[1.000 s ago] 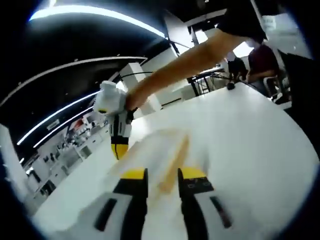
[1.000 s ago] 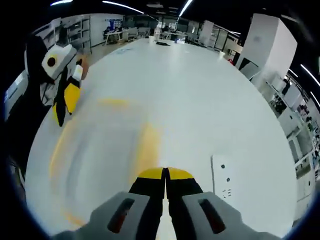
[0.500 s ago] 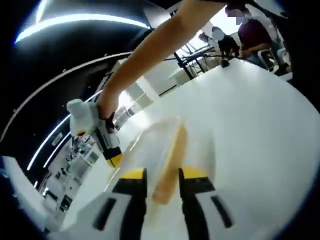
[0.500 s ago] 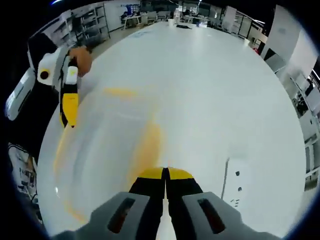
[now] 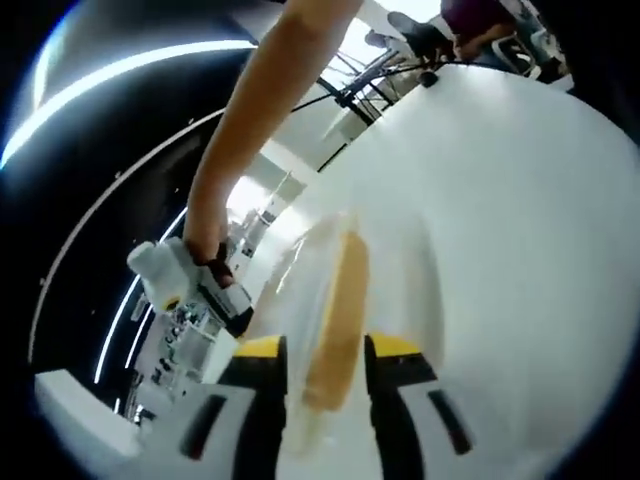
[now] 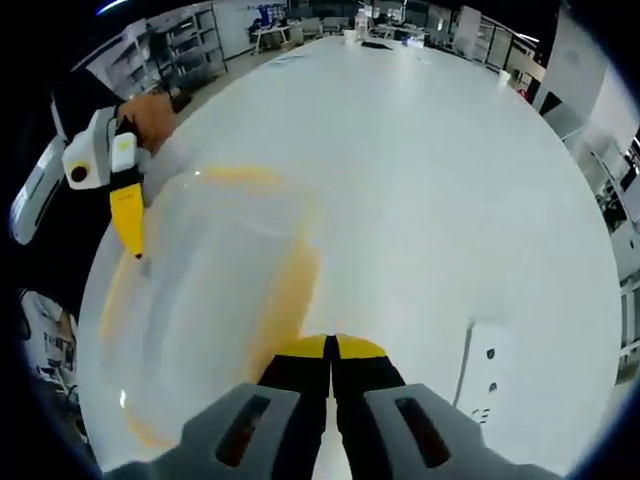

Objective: Snap each plastic latch of the storage box into its locked position after aligning the lid with the box until every specified latch is closed and the lid sits flush.

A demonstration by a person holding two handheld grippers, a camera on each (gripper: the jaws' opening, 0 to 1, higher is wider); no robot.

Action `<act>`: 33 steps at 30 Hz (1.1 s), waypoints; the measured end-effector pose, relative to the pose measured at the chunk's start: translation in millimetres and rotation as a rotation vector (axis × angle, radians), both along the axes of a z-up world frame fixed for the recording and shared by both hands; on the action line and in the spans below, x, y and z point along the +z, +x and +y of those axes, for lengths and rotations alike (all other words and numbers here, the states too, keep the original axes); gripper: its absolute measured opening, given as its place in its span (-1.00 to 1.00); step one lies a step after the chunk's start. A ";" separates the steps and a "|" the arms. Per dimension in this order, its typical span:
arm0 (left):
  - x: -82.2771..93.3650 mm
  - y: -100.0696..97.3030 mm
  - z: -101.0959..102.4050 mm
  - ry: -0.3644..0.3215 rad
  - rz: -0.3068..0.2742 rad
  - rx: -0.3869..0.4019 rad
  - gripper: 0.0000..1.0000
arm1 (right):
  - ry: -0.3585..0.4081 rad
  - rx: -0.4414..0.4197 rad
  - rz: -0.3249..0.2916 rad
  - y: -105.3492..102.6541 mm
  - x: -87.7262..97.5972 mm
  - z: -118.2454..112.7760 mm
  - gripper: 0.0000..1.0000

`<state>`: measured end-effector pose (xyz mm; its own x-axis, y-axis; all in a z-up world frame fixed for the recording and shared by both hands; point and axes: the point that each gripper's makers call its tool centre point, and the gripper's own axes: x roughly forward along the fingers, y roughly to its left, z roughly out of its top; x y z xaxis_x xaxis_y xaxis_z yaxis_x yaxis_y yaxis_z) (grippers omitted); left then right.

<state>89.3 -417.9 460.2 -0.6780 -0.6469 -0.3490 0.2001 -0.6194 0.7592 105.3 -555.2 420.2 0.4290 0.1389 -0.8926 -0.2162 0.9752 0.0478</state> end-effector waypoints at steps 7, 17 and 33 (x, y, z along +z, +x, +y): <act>0.2 -0.1 0.3 -0.016 -0.031 0.027 -0.41 | -0.121 0.042 0.061 -1.9 0.7 -3.5 -1.00; 0.3 1.3 -1.7 0.009 -0.015 0.063 -0.42 | 0.118 -0.035 -0.012 0.8 -2.6 4.0 -1.00; -1.0 1.7 -2.9 0.034 0.003 0.076 -0.40 | 0.302 -0.068 -0.048 0.4 -3.8 13.1 -1.00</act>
<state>91.0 -420.8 459.3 -0.6282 -0.6846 -0.3697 0.2496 -0.6273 0.7377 105.7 -542.1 416.4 0.4871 0.3647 -0.7935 -0.1604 0.9305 0.3292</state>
